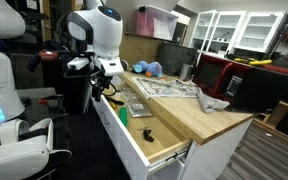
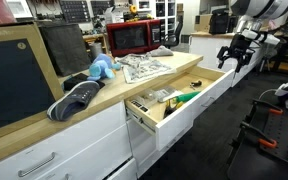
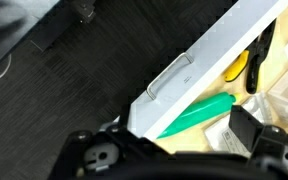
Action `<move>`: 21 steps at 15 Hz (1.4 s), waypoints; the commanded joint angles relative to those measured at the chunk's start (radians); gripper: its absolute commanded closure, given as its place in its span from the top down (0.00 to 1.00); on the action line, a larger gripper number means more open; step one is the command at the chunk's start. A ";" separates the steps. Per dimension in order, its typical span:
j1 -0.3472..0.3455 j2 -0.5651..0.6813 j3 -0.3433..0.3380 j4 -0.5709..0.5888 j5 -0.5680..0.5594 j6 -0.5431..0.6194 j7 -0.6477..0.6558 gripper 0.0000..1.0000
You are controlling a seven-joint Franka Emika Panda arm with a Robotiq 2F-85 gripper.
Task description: Open the topmost drawer on the right.
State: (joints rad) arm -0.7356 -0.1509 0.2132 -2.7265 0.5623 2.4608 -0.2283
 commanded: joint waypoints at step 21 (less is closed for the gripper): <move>0.452 -0.180 -0.512 0.015 -0.218 -0.152 0.010 1.00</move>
State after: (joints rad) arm -0.3049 -0.3277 -0.2767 -2.7118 0.3564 2.3092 -0.2279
